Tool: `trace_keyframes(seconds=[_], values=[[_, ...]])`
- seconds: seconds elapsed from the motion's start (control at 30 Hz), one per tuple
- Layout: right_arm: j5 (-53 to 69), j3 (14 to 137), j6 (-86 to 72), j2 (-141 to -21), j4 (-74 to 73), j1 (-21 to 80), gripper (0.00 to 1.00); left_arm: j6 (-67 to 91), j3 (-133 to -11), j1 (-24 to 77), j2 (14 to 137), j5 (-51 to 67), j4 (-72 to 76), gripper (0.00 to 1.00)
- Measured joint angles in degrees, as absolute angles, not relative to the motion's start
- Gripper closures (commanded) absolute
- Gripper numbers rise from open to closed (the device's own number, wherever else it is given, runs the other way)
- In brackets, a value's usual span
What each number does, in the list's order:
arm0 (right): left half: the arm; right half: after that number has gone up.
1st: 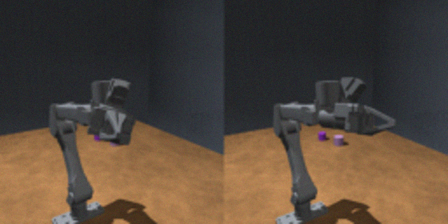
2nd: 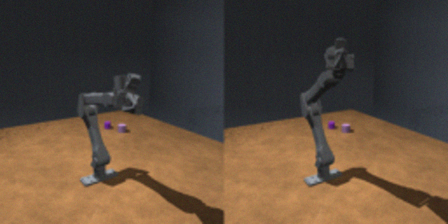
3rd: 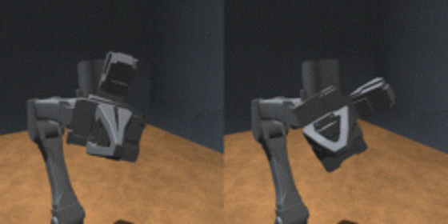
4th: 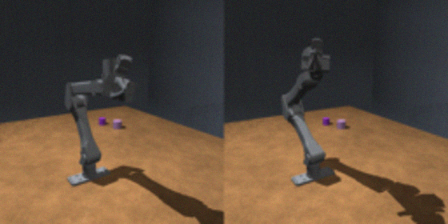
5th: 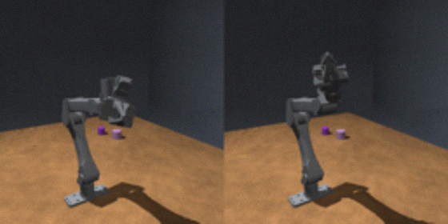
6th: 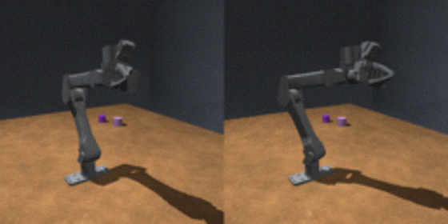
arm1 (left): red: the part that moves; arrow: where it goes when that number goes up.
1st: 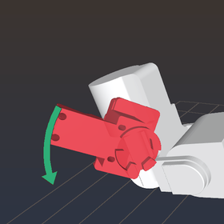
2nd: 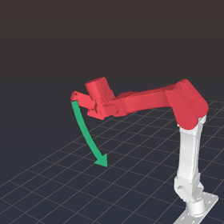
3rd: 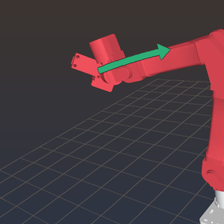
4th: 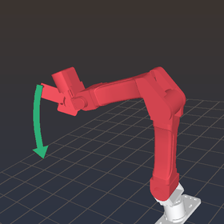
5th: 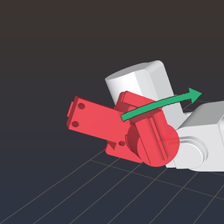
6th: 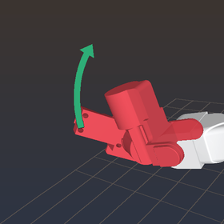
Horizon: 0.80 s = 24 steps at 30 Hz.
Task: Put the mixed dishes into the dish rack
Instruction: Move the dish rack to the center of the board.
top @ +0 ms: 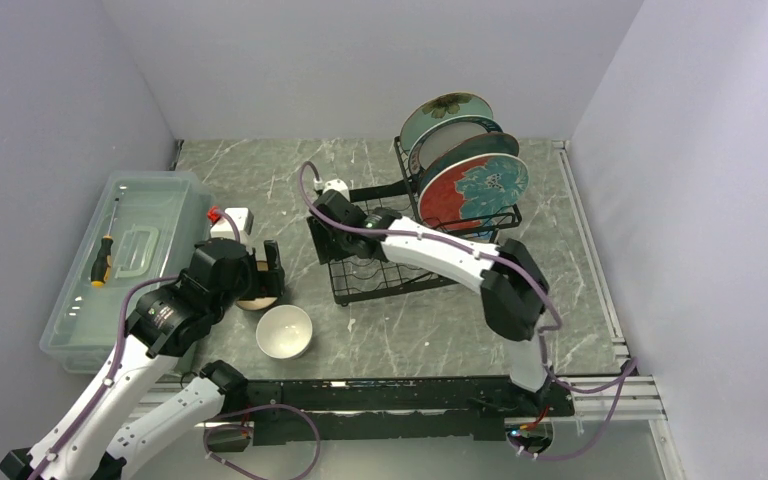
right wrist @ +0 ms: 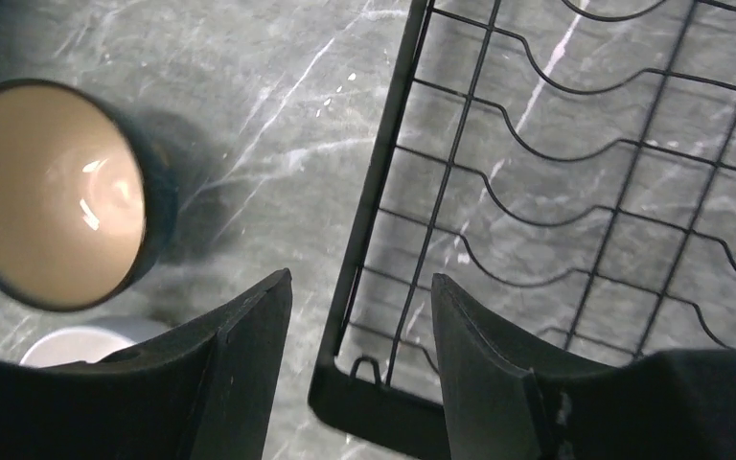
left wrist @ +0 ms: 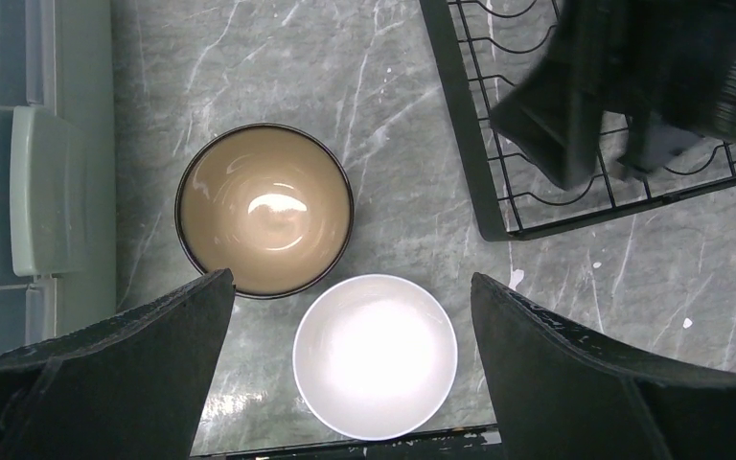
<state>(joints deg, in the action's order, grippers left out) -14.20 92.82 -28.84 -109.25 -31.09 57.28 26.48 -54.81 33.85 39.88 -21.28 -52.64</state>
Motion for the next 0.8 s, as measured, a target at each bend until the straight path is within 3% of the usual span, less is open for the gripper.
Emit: trace_keyframes(seconds=[0.27,0.53,0.8], values=[[-11.3,101.0,-28.7,-121.3,-31.1,55.6,0.46,26.5,-54.8,33.8,39.9,-21.3,-53.0,0.01],[-11.2,101.3,-28.5,-123.5,-31.6,55.7,0.76,26.5,-54.8,33.8,39.8,-21.3,-53.0,0.01],[-11.5,100.5,-29.1,-123.4,-30.9,55.7,1.0,26.5,-54.8,33.8,39.8,-21.3,-53.0,0.01]])
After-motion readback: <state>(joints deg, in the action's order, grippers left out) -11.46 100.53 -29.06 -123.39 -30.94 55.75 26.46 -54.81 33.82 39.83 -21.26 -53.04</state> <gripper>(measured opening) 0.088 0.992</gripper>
